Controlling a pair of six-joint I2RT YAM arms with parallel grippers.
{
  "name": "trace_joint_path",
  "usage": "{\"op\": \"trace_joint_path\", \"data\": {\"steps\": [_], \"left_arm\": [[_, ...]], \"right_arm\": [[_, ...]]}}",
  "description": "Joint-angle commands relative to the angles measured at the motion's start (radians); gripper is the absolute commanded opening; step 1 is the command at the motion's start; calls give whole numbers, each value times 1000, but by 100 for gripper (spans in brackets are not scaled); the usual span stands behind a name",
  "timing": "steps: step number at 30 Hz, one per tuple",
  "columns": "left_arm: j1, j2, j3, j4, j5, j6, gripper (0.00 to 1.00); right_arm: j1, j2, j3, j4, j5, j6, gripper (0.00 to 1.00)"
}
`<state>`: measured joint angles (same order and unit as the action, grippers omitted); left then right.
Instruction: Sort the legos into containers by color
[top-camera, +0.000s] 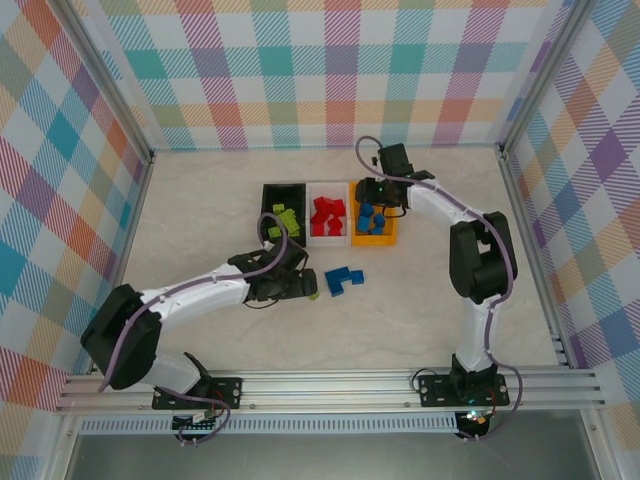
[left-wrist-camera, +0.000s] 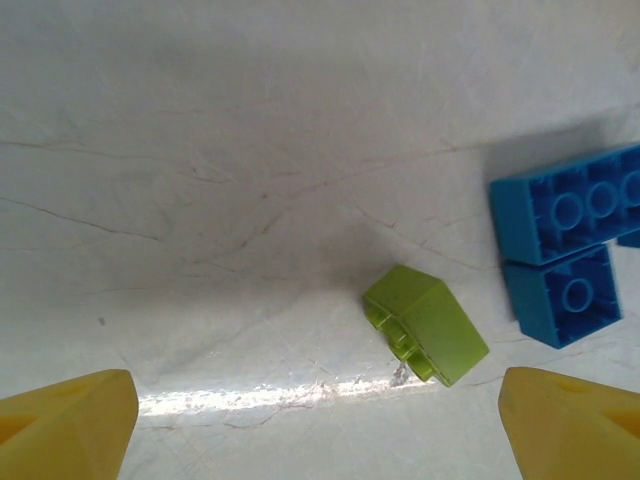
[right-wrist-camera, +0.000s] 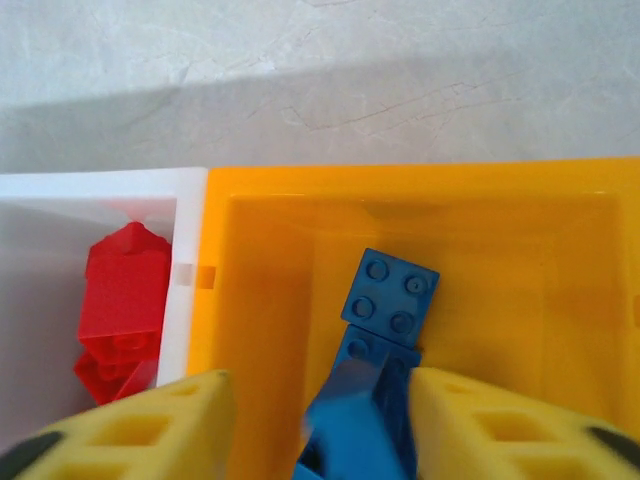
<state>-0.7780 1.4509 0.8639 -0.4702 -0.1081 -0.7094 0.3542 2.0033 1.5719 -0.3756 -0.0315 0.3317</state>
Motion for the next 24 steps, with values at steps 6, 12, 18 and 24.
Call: {"op": "trace_joint_path", "data": {"steps": [6, 12, 18, 24], "left_arm": [[-45, 117, 65, 51, 33, 18, 83], [-56, 219, 114, 56, 31, 28, 80], [-57, 294, 162, 58, 30, 38, 64], [-68, 279, 153, 55, 35, 30, 39]], "right_arm": [[15, -193, -85, 35, -54, 4, 62], [53, -388, -331, 115, -36, -2, 62], [72, -551, -545, 161, -36, 25, 62], [102, -669, -708, 150, -57, 49, 62]]}}
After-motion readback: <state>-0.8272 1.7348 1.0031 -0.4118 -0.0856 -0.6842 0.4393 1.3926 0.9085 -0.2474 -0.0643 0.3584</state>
